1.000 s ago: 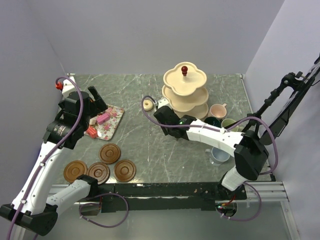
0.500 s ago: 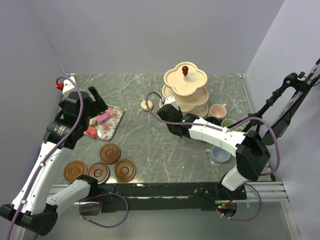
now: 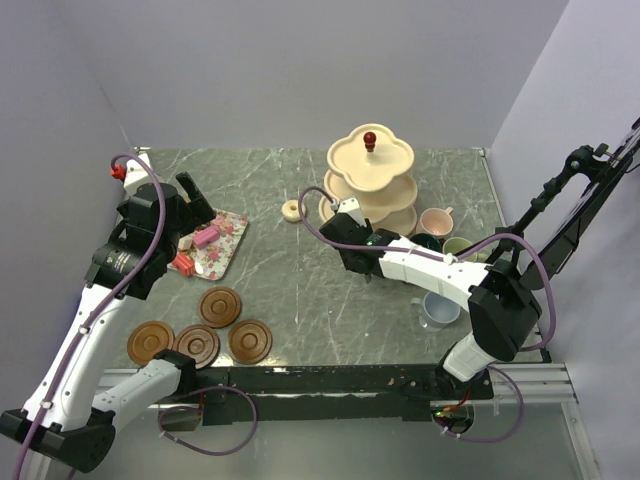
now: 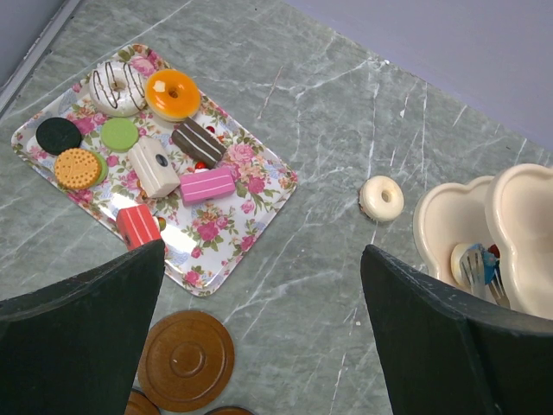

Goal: Serve the afternoon tea
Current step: Place the desert on the desert table.

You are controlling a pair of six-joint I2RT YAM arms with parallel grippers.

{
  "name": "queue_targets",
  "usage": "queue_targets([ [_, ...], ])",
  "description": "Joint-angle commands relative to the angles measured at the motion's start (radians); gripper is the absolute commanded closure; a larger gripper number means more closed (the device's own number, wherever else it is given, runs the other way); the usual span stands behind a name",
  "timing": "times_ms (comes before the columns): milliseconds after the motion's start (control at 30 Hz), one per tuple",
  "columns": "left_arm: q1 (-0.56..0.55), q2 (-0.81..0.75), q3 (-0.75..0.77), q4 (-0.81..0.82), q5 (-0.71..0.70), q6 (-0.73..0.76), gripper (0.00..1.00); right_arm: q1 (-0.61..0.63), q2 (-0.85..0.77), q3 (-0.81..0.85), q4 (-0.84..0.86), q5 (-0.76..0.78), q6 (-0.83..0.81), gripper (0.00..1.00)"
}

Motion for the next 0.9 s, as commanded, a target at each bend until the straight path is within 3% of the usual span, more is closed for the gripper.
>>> queue_targets([
  [0, -0.004, -0.016, 0.009, 0.038, 0.004, -0.003, 0.00, -0.006, -0.009, 0.006, 0.006, 0.028, 0.027, 0.47],
  [367, -0.004, -0.018, 0.006, 0.040, 0.004, -0.004, 0.00, -0.003, -0.040, -0.002, -0.002, 0.019, 0.046, 0.37],
  [867, -0.006, -0.021, -0.001, 0.043, 0.010, -0.006, 0.00, 0.066, -0.124, -0.062, 0.119, -0.037, -0.009, 0.40],
])
